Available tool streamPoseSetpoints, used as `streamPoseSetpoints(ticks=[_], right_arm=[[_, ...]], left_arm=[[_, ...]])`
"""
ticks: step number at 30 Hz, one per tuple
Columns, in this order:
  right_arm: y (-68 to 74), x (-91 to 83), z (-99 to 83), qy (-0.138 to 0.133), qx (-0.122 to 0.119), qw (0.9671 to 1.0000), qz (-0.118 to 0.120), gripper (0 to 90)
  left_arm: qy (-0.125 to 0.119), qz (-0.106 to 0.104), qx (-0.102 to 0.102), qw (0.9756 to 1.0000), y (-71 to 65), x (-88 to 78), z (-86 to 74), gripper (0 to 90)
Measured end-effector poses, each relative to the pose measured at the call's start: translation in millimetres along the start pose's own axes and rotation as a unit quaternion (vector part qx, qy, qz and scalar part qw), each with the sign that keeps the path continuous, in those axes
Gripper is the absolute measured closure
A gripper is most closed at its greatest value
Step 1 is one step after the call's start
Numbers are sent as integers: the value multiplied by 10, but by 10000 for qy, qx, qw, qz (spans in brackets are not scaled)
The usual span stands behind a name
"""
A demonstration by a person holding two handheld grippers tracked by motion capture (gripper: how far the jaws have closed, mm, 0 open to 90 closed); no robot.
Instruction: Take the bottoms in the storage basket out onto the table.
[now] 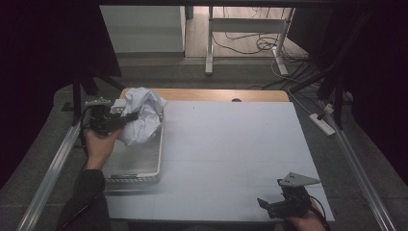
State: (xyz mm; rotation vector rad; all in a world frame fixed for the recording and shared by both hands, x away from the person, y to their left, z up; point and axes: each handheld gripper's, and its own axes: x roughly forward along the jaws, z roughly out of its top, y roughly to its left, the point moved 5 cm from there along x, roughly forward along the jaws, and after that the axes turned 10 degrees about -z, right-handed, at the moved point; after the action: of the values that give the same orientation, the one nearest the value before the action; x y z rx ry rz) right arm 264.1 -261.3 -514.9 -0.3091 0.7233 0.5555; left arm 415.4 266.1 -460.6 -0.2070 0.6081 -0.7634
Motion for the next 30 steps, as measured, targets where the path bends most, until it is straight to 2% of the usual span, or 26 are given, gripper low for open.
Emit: streamPoseSetpoints(ticks=[9,18,30], right_arm=[[2,-7,-1,-19,-12,10000,2,0],[1,-10,3,-37,-2,10000,-28,0],[-5,-31,17,-147,20,9998,-107,0]], left_arm=[[-46,16,192,9998,-145,-21,56,677],[-173,-131,243,9995,-269,-55,118,677],[-135,-242,429,9987,-447,8,185,677]])
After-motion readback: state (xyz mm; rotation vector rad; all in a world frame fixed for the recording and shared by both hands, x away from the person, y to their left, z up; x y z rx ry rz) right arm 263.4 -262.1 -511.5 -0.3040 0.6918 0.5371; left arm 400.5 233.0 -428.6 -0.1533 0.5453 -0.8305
